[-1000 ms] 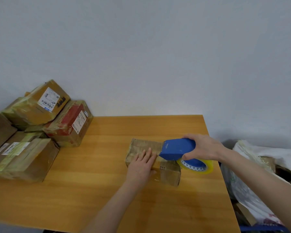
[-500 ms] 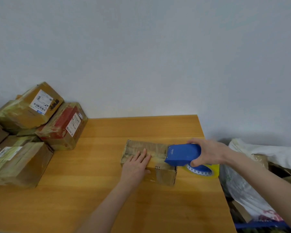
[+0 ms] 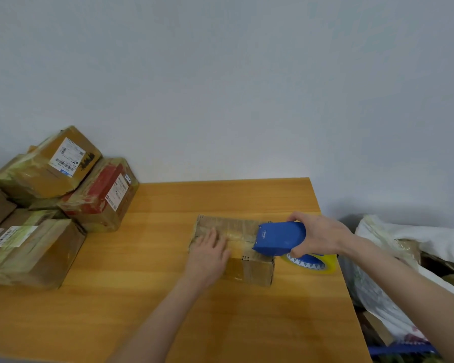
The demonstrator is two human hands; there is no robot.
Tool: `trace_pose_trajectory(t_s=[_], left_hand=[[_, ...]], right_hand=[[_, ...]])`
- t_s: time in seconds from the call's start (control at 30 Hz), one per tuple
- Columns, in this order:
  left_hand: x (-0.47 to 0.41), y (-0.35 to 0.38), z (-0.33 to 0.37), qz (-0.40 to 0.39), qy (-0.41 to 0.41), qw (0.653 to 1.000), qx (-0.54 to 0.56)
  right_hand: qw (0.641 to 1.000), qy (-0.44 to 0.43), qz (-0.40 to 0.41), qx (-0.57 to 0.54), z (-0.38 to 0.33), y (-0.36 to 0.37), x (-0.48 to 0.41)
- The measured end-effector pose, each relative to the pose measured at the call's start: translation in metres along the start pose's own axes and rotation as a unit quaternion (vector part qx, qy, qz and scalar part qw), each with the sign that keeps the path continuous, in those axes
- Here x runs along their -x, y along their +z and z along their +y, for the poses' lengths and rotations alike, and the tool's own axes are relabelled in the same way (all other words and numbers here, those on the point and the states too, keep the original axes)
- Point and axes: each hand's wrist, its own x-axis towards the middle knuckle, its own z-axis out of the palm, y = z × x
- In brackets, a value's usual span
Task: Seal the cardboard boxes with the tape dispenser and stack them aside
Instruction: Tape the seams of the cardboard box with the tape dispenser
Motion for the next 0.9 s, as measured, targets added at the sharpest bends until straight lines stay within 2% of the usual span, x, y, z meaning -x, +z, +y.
trace_pose_trajectory(t_s=[0.07, 0.13, 0.23, 0.43, 0.63, 0.9], left_hand=[[-0.001, 0.005, 0.025, 0.007, 0.071, 0.997, 0.028], [-0.003, 0.01, 0.037, 0.008, 0.112, 0.994, 0.007], [-0.006, 0.011, 0.033, 0.011, 0.115, 0.993, -0.03], [-0.005, 0.018, 0.022, 0.024, 0.146, 0.989, -0.025], [-0.003, 0.016, -0.002, 0.035, 0.129, 0.991, -0.018], [0.004, 0.009, 0.036, 0.004, 0.084, 0.996, -0.03]], right_hand=[[1.0, 0.0, -0.007, 0.014, 0.002, -0.001, 0.0], [0.999, -0.001, -0.01, 0.03, 0.005, -0.001, 0.0], [1.0, -0.004, -0.008, 0.023, 0.013, 0.002, 0.003], [0.997, -0.008, -0.026, -0.074, 0.029, 0.007, 0.01], [0.991, 0.004, -0.042, -0.129, 0.064, -0.007, 0.025], [0.998, 0.019, -0.057, -0.005, 0.047, 0.028, 0.011]])
